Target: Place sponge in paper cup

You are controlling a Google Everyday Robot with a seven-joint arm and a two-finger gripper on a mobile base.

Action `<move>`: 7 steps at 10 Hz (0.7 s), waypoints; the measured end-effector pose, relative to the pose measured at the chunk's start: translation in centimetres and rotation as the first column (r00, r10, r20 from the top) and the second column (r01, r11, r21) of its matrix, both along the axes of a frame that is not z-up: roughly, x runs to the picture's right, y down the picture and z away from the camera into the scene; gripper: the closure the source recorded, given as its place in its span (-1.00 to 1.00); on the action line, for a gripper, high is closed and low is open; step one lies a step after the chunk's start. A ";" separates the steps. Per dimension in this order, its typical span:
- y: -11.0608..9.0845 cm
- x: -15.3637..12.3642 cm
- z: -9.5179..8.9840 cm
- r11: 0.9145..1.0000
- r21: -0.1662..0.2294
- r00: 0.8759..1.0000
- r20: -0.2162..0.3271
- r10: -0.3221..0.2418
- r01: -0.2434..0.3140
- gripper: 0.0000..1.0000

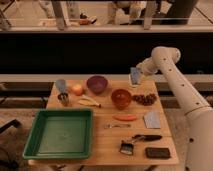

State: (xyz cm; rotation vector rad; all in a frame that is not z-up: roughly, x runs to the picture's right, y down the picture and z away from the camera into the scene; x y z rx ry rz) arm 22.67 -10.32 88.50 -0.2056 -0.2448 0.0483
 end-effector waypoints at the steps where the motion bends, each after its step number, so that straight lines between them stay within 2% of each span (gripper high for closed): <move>1: -0.4 0.1 0.3 1.000 0.010 1.000 -0.008 -0.008 0.008 1.00; 4: -1.9 0.6 1.2 0.999 0.032 0.999 -0.042 -0.024 0.026 1.00; 7: -2.2 1.0 1.9 0.998 0.037 0.996 -0.071 -0.049 0.051 1.00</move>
